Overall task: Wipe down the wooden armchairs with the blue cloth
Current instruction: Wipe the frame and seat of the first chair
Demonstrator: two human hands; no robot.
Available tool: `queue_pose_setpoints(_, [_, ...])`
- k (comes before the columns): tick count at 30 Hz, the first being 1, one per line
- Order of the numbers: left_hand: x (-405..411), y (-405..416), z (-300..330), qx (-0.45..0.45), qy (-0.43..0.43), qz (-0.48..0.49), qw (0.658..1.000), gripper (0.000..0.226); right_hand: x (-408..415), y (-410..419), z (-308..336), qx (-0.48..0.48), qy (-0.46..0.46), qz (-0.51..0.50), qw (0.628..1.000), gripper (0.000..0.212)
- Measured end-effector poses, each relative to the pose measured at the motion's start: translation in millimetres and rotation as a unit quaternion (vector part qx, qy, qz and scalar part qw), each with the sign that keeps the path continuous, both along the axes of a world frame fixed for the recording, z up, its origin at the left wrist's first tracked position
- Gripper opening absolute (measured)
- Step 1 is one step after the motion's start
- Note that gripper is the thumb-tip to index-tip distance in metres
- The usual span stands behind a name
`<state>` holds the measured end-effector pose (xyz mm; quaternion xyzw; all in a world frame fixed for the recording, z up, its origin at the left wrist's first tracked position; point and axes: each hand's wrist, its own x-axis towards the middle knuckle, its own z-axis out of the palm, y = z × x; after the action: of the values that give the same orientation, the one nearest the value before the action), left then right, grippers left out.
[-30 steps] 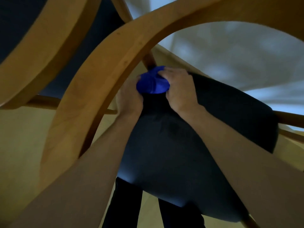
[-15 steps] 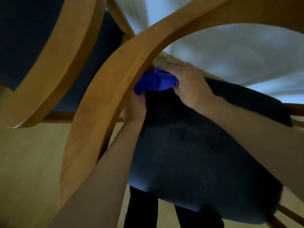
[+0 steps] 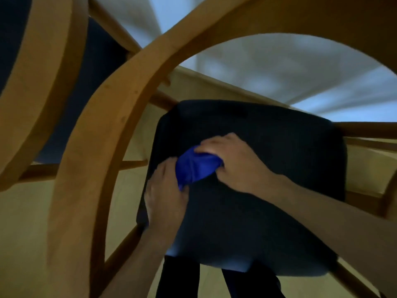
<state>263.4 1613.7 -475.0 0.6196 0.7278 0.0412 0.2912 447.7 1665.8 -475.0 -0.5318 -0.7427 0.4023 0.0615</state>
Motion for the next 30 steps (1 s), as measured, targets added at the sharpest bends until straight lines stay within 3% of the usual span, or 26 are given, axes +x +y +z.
queue_pose_setpoints(4, [55.9,107.1,-8.2,0.106,-0.047,-0.142,0.983,0.067,49.4,58.5,-5.7,0.101,0.000,-0.153,0.983,0.054])
queue_pose_setpoints(8, [87.5,175.5,-31.8,0.043,-0.029,-0.306,0.951,0.055,89.0,77.2,-29.8,0.058,-0.085,-0.147,0.984,0.054])
queue_pose_setpoints(13, [69.8,90.9,-22.3,0.068,-0.014,-0.309,0.949,0.045,90.1,4.8,-24.1,0.041,-0.120,-0.072,0.989,0.081])
queue_pose_setpoints(16, [58.4,24.8,-7.2,0.049,-0.035,-0.338,0.939,0.054,80.9,-51.6,-9.6,-0.014,-0.174,0.023,0.984,0.082])
queue_pose_setpoints(18, [57.0,15.0,-6.8,0.046,-0.024,-0.353,0.934,0.056,76.7,-64.9,-6.6,-0.050,-0.175,0.021,0.983,0.081])
queue_pose_setpoints(22, [76.4,66.3,3.0,0.062,-0.028,-0.329,0.942,0.060,94.4,-17.6,-1.2,0.051,-0.128,-0.087,0.987,0.066])
queue_pose_setpoints(25, [113.4,143.4,5.2,0.104,-0.035,-0.292,0.950,0.044,117.4,43.7,-7.0,0.118,-0.117,-0.187,0.968,0.056])
queue_pose_setpoints(28, [151.9,197.4,-10.2,0.045,0.005,-0.366,0.930,0.039,144.3,79.5,-20.3,0.098,-0.123,-0.182,0.971,0.048])
queue_pose_setpoints(30, [162.1,187.0,-24.8,0.002,0.018,-0.412,0.911,0.047,154.4,60.1,-28.8,0.056,-0.120,-0.168,0.977,0.051])
